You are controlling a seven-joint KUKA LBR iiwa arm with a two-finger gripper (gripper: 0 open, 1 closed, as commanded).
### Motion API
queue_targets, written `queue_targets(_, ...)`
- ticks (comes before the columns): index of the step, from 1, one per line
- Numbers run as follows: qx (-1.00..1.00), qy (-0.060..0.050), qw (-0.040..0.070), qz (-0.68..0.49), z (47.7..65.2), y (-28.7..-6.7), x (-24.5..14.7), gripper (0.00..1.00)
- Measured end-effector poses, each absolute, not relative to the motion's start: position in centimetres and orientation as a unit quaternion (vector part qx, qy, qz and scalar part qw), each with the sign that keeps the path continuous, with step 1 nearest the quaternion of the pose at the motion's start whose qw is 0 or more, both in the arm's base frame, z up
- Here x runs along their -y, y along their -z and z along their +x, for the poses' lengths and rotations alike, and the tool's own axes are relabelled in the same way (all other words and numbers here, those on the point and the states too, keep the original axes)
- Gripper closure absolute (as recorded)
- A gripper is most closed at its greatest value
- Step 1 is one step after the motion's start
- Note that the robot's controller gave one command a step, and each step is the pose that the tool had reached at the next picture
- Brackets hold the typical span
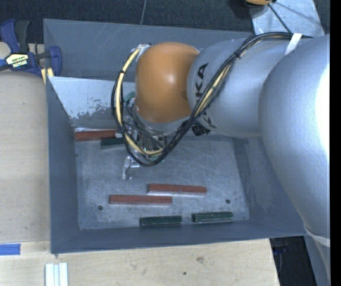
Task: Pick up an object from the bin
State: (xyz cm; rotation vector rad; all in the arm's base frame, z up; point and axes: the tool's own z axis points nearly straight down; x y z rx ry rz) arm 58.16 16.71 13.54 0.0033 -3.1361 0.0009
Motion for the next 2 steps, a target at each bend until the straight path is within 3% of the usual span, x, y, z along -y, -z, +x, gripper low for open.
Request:
queue_targets(1, 1.000, 0.001, -0.001, 0.000, 58.4, -14.0, -16.7, 0.00)
queue_targets(2, 1.000, 0.002, -0.005, 0.010, 59.8, -10.3, -14.4, 0.00)
